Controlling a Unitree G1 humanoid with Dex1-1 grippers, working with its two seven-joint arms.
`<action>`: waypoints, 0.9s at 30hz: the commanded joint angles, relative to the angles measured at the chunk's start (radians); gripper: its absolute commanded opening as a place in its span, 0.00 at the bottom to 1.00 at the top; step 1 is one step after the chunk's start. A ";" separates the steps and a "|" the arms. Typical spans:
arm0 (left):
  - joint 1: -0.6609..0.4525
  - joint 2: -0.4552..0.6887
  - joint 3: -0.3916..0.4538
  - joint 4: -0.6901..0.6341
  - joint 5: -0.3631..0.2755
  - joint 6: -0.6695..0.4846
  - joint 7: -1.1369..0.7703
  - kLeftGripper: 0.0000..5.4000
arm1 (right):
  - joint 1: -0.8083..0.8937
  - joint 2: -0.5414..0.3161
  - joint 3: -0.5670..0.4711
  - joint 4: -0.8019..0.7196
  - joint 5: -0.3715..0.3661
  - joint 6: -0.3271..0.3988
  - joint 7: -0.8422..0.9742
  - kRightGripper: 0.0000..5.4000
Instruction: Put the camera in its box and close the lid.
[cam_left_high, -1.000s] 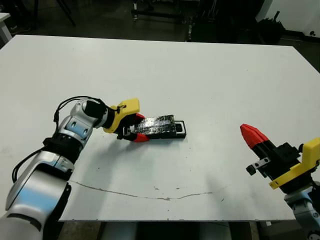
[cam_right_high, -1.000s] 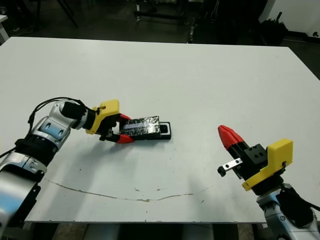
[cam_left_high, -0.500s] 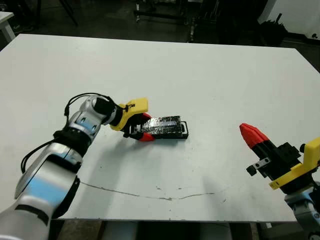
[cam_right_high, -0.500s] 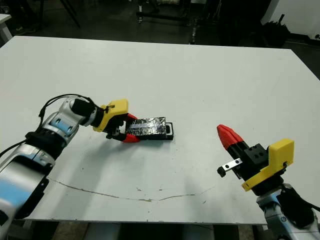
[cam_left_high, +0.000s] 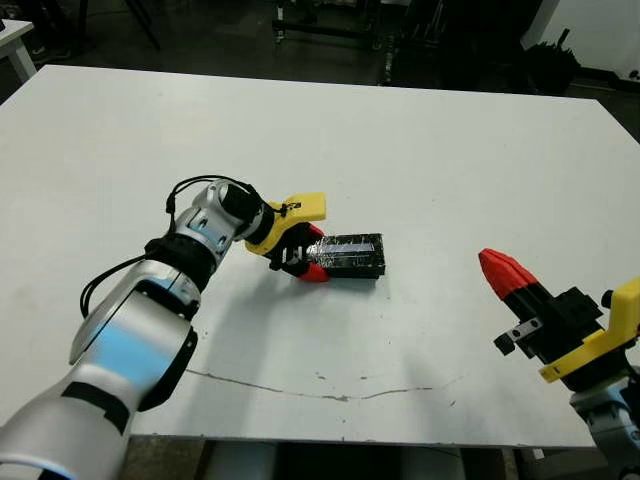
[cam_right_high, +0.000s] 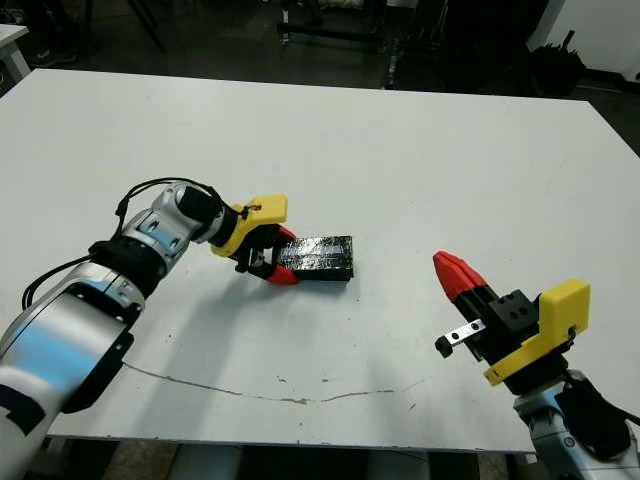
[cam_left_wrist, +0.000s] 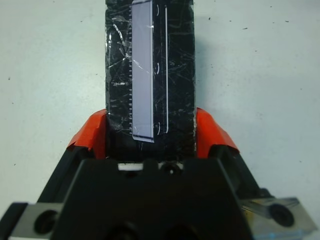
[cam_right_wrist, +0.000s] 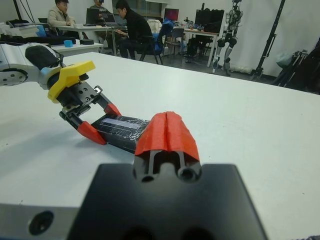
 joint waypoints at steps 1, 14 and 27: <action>0.024 -0.174 -0.061 0.022 0.047 -0.009 -0.003 0.58 | 0.013 -0.005 -0.013 -0.009 0.007 0.011 -0.009 0.00; 0.048 -0.148 -0.067 0.007 0.081 0.032 0.084 0.80 | 0.026 -0.007 -0.010 -0.020 0.015 0.012 -0.012 0.00; 0.127 -0.076 -0.027 -0.187 0.028 -0.005 0.074 1.00 | 0.028 -0.009 -0.003 -0.020 0.013 0.011 -0.007 0.00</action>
